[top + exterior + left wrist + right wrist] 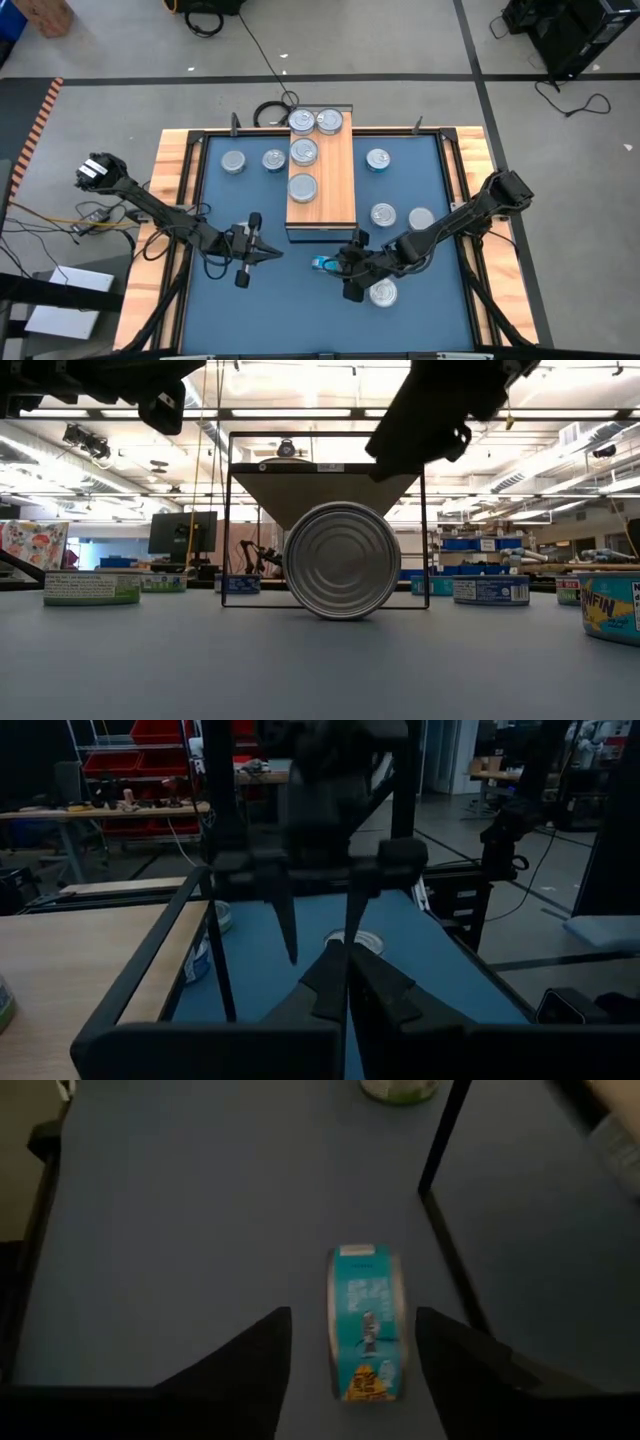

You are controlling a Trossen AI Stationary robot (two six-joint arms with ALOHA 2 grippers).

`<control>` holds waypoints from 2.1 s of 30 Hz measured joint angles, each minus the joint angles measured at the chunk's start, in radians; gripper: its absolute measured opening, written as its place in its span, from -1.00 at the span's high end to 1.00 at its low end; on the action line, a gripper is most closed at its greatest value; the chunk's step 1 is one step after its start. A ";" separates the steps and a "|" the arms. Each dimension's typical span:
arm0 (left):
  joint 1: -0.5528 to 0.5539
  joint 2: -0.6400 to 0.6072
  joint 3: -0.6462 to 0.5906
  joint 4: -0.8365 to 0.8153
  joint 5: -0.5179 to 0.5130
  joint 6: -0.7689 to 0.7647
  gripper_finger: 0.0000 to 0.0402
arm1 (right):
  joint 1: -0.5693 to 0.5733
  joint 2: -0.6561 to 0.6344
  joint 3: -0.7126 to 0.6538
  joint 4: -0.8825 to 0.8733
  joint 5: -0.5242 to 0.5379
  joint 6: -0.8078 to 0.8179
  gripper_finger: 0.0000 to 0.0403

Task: Stack canned seafood by type on shelf
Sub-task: Put the yellow-blue tuna can on the shelf

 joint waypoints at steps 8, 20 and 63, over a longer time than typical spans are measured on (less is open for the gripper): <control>0.000 0.000 0.000 -0.003 -0.001 -0.002 0.93 | -0.003 0.048 0.100 -0.124 0.004 0.050 -0.22; 0.000 0.000 0.000 -0.002 -0.007 -0.002 0.93 | -0.030 0.080 0.180 -0.208 -0.023 0.024 -0.34; 0.000 0.000 0.000 -0.011 -0.010 -0.001 0.93 | -0.069 0.283 0.410 -0.441 -0.076 -0.168 0.28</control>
